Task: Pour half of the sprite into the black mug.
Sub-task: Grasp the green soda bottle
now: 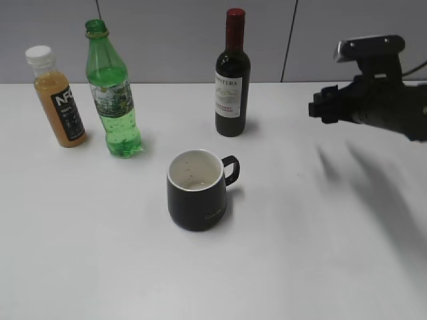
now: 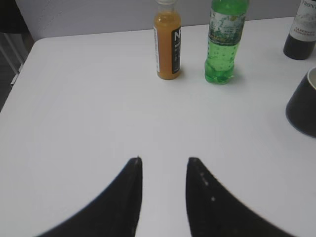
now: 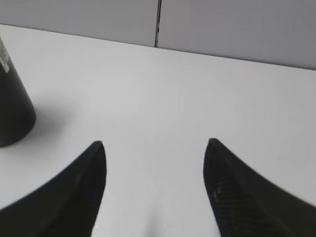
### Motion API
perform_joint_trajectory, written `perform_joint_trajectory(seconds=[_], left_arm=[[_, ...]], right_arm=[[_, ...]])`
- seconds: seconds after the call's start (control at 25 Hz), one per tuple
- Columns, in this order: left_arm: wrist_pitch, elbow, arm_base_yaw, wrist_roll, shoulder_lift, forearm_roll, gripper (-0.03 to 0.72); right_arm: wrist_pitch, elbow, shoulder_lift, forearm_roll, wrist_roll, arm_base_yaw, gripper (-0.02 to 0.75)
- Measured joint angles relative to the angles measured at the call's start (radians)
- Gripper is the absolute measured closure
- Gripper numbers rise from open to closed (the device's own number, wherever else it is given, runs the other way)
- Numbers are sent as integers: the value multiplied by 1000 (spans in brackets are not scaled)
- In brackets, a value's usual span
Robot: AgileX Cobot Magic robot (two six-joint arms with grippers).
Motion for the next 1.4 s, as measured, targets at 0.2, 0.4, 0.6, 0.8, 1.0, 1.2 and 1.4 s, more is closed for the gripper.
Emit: perform_joint_trajectory(seconds=[0.2,0.4,0.6,0.8,1.0,1.2,1.4], left_arm=[[0,0,0,0,0,0,449],[0,0,0,0,0,0,446],[0,0,0,0,0,0,302],[0,0,0,0,0,0,35],[0,1,0,0,0,0,10],[0,1,0,0,0,0,19],[0,1,0,0,0,0,53]], right_arm=[[487,-320,5,0,-2,-87,181],[981,-608,68,-31,-2,-165,133],[1323,-799,106,-136,7,-176,132],[1510,-848,106,-211,10,-176,132],[1588,-797,70,-233,33,-176,135],[1591,-652,-59,-211,38,-176,142],[1571,-443,-225,-193,38,-176,143]])
